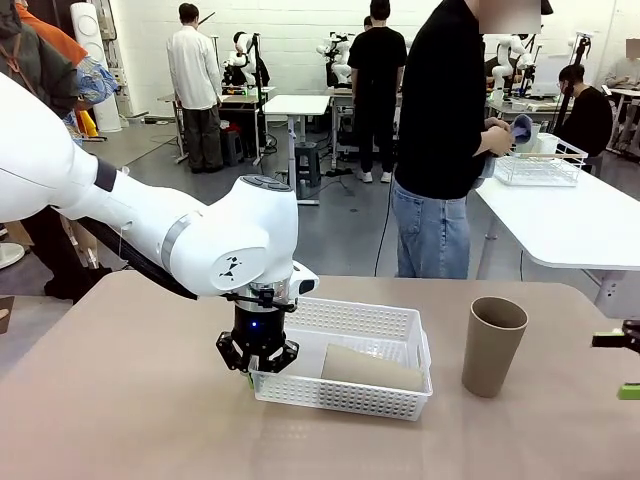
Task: Clean and organize the cups into the basket.
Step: Pick up the Reusable plastic cup from the right side of the table and stack it inside the Organizing basket in the center of the table.
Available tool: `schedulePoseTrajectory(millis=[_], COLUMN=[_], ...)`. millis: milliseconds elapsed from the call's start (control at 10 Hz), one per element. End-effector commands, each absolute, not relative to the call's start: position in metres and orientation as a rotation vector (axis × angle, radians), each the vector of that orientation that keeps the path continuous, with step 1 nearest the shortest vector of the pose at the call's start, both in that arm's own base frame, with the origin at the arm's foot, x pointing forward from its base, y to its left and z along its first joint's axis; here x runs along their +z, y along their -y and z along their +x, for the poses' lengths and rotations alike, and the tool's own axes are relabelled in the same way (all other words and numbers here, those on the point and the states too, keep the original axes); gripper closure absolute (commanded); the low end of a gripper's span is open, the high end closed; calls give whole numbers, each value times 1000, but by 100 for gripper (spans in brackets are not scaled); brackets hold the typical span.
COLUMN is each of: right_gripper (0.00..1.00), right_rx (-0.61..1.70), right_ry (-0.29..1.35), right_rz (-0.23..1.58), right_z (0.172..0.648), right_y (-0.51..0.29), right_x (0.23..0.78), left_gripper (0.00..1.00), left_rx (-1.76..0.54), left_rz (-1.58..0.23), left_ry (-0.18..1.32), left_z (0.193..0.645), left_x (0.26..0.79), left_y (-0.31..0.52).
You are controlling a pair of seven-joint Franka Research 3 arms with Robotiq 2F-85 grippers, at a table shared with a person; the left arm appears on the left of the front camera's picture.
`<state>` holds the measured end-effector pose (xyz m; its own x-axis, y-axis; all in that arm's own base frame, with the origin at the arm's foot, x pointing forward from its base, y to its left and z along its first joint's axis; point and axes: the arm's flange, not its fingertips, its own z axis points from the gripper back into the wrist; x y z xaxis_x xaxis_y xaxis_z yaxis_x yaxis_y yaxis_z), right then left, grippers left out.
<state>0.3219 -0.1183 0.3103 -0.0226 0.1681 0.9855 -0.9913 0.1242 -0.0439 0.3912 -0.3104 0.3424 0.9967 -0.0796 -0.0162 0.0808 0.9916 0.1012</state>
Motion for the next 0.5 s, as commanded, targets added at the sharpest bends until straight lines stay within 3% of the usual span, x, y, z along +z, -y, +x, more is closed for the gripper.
schedulePoseTrajectory(millis=[0,400], right_gripper=[0,0], right_rx=[1179,1183], right_ry=[1101,1047], right_rz=[938,924], right_z=[343,370], right_y=[94,71], right_x=[278,247], left_gripper=[100,100], left_rx=[-79,-79], left_rz=[112,112], left_ry=[-18,-18], left_z=[389,389], left_x=[341,341], left_y=[310,310])
